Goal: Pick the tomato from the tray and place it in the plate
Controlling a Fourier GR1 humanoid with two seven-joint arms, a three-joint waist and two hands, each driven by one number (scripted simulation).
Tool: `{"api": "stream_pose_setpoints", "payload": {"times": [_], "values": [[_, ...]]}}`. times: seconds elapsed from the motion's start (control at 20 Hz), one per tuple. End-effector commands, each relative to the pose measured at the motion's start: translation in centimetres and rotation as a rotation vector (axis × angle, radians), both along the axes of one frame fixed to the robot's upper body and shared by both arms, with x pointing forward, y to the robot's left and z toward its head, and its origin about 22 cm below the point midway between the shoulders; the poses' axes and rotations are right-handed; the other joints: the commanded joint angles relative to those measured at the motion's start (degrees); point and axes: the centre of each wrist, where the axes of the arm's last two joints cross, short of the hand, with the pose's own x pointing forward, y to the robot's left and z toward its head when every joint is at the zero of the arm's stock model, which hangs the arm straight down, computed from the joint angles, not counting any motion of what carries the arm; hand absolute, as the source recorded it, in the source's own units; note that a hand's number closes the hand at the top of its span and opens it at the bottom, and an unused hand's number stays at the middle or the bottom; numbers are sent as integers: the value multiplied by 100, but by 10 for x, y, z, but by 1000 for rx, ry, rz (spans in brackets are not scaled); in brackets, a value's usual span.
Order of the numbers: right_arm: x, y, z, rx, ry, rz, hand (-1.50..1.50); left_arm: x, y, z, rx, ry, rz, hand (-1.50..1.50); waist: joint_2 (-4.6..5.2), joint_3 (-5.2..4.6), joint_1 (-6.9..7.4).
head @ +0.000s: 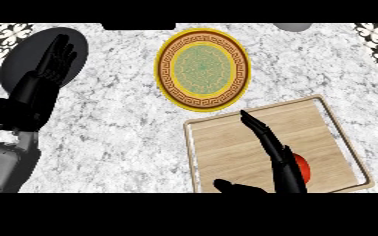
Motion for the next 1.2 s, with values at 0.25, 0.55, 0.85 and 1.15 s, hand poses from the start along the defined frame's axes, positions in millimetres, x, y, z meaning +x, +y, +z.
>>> {"api": "stream_pose_setpoints", "payload": {"times": [0.25,0.55,0.85,1.15], "values": [[-6,-56,65,-442,195,-118,-150,-2,0,7,25,17,-3,0,-24,-38,-122],[-10,-64,98,-763,479,-147,-150,-4,0,11,9,-13,-28,0,-3,-47,40],[-12,-37,112,-898,715,-105,-150,-6,-10,0,7,3,-47,0,44,-15,165],[-14,-24,126,-938,753,-134,-150,9,-8,7,10,7,-24,0,27,-5,56]]}}
